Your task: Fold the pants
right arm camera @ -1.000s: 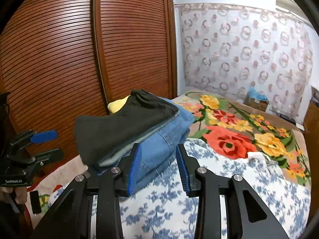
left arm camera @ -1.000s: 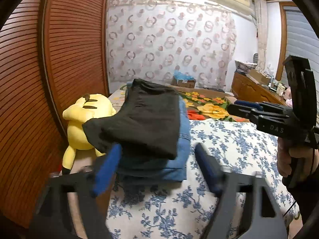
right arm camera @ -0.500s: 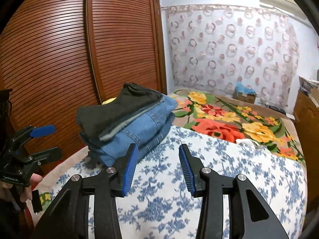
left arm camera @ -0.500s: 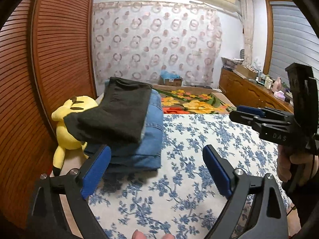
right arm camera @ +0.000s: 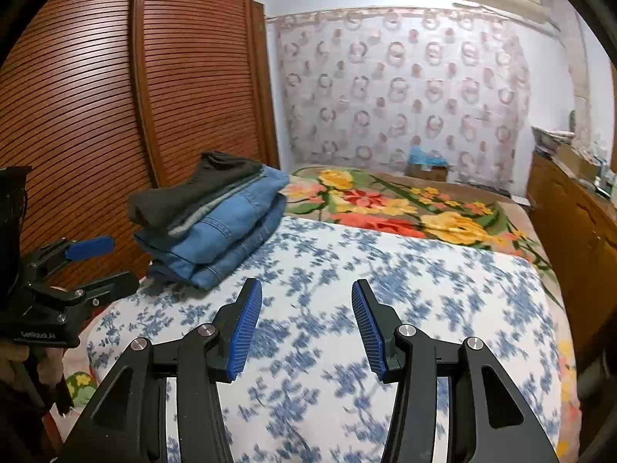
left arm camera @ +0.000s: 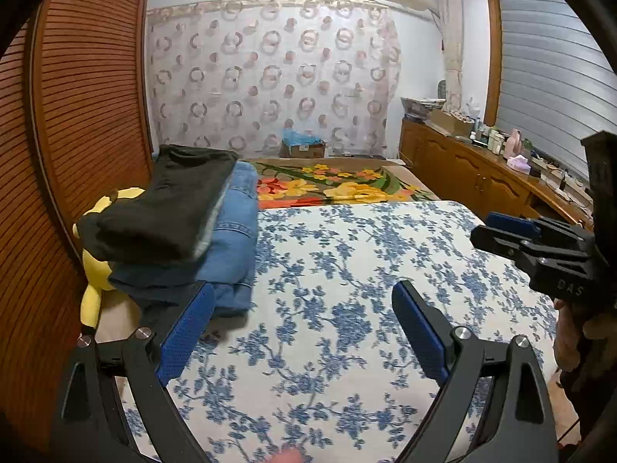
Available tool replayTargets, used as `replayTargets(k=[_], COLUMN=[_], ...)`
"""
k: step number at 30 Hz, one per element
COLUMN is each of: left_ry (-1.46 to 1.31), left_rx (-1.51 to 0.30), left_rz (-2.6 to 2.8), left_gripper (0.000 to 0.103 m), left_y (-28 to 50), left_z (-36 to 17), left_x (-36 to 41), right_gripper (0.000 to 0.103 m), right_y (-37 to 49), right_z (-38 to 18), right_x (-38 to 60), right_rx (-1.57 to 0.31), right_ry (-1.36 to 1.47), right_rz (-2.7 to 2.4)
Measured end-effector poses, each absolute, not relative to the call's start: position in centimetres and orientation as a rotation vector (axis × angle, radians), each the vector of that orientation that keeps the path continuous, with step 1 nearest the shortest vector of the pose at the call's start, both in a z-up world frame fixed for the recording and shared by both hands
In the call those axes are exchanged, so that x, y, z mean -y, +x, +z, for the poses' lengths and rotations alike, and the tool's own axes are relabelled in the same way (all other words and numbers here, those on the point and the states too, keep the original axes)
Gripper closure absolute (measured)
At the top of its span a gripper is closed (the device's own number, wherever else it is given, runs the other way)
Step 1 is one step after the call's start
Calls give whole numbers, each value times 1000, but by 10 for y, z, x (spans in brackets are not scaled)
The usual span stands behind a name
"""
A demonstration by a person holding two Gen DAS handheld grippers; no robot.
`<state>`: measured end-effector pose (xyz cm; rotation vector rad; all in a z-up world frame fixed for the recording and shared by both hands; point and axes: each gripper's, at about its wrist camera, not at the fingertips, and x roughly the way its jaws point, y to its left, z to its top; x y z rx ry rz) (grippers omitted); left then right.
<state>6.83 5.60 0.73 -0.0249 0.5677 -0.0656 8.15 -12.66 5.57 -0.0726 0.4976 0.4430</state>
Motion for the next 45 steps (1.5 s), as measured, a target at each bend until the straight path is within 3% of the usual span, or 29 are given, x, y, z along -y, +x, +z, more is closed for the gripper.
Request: replayTargets(k=[6,11,16,45], left_ry=[-35,-33,-30,-14], left_rx=[-583,-605,-590,-455], left_rz=[-77,-90,-105,-102], left_gripper=[9,9,9,9], left_y=[65,64,63,28], left_z=[2,-6,1,60], left_x=[-40,-26,-12,6], right_gripper=[44,26,20,20], right_y=[56,42,34,-16], right_z=[51,49,53,84], right_x=[147,157,169,186], right_rx=[-509,-524,-522,-378], right_ry=[-62,-48,-36,-8], right_rz=[378,338,303,220])
